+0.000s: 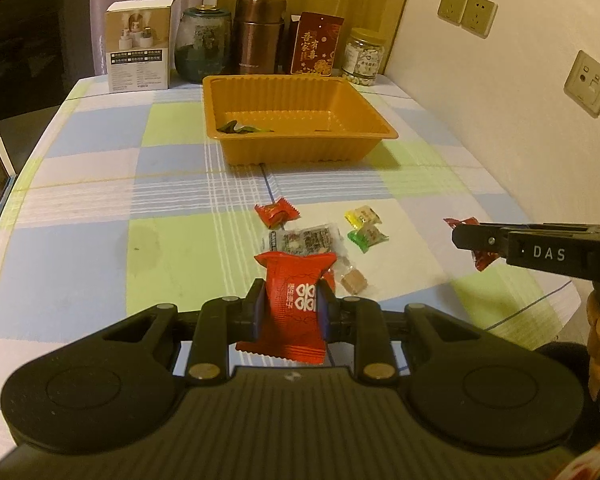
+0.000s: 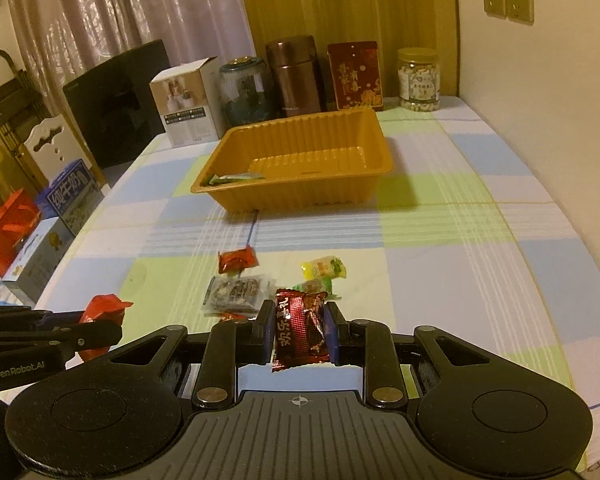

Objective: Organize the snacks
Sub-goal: 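Drop the red candy into the tray with the left tool while the right carries its candy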

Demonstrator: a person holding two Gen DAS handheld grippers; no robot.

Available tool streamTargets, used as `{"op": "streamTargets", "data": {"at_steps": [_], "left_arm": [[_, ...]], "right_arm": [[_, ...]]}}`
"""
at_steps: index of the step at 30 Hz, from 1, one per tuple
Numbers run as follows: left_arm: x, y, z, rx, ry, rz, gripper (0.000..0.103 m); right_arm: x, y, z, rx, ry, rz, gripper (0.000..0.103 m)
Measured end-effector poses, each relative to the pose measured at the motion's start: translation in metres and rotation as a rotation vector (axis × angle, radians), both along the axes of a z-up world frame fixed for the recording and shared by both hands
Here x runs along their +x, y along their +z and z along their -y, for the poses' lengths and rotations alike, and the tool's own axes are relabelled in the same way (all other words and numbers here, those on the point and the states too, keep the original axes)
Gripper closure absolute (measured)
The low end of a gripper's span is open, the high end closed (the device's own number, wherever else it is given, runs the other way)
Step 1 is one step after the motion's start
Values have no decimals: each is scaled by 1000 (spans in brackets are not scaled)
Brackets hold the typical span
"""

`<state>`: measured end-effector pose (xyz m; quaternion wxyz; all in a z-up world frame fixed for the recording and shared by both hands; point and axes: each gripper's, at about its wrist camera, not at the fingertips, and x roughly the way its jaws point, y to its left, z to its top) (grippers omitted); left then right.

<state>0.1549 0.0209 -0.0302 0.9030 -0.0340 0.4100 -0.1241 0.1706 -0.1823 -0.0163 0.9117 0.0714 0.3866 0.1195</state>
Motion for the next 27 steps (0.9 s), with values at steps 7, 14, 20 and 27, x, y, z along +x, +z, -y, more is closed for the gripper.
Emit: {"op": "streamTargets", "data": {"at_steps": [7, 14, 20, 27], "left_arm": [[23, 11, 7, -14, -12, 13, 80], [63, 23, 14, -24, -23, 42, 80], [102, 30, 19, -13, -29, 66, 80], [158, 35, 22, -19, -28, 83, 80]], "right_arm": [[17, 6, 5, 3, -10, 12, 77], [50, 19, 5, -10, 0, 41, 77], [89, 26, 6, -5, 13, 63, 77], [145, 32, 11, 11, 14, 70, 77]]}}
